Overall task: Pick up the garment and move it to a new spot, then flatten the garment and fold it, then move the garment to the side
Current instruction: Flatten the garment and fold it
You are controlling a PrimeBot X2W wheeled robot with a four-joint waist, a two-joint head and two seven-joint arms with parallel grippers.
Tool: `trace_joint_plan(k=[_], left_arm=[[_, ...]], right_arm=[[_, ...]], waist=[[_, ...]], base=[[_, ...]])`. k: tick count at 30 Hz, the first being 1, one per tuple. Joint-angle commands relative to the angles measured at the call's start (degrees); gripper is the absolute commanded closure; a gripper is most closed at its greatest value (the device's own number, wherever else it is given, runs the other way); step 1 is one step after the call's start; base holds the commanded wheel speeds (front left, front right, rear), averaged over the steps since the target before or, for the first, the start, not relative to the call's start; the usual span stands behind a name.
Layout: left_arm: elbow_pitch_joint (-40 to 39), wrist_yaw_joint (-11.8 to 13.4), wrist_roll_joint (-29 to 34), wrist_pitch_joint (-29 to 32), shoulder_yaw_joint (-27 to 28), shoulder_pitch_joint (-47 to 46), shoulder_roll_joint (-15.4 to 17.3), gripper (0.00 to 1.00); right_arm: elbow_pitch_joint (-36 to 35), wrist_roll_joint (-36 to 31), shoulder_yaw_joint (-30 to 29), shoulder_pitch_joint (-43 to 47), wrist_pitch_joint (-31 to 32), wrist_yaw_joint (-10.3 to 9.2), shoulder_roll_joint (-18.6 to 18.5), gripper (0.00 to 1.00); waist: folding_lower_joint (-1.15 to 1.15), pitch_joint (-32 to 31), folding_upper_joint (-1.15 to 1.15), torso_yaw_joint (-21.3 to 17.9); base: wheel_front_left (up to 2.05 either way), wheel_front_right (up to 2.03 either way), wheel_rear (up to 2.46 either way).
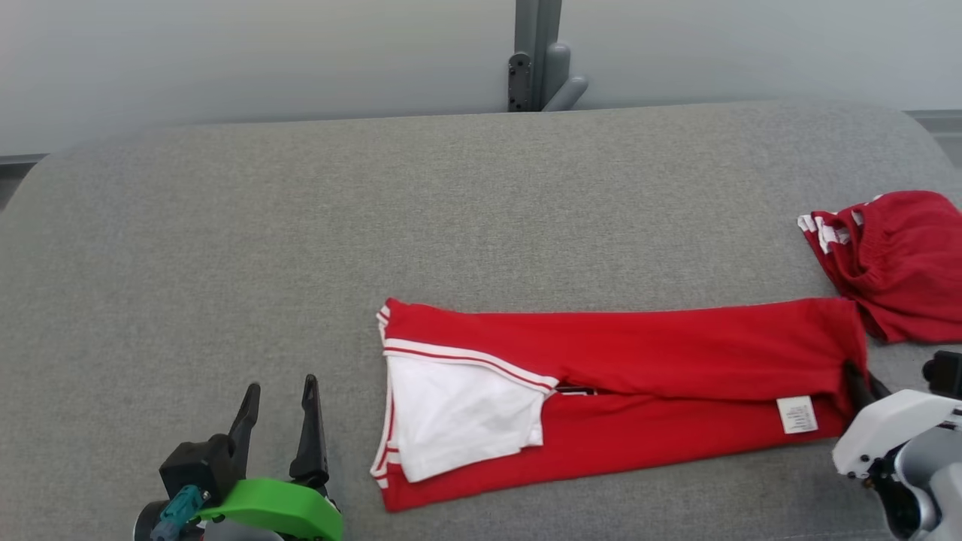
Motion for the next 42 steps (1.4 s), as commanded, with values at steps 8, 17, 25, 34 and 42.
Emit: trace_joint_plan(k=[8,17,25,34,42], left_arm=[[0.18,0.19,0.33,-0.50,-0.34,-0.50,0.17,0.00],[1.03,-0.29,0.57,-0.39,-1.34,-1.36,0.00,0.00],[1.14,-0.20,0.54,-0.21,-1.72,-1.63,0.10,0.00],[1.67,-0.62,0.93,-0.10,-2.83,-2.36,-0.52,0.00],[2.29,-1.07,1.11,-0.32,-3.58,-3.46,-1.34,0.00]], right_arm=[[-8.82,1.67,-5.51,3.01,3.69,-0.12,-3.80,1.00],[-21.49,6.60,-2.43,6.86,7.42,-0.09,1.92,1.00],[-31.74,9.63,3.30,8.91,10.67,-0.08,4.86,1.00],[-33.24,11.61,11.23,5.91,10.91,-0.07,9.17,1.00],[-27.52,12.95,18.44,2.85,9.51,-0.07,11.82,1.00]], waist=[[0.00,0.29,0.00,-3.53],[0.00,-0.64,0.00,-2.04],[0.00,-0.99,0.00,1.30],[0.00,-0.94,0.00,4.29],[0.00,-0.15,0.00,6.84]], base=[[0.00,0.00,0.00],[0.00,0.00,0.00],[0.00,0.00,0.00],[0.00,0.00,0.00],[0.00,0.00,0.00]])
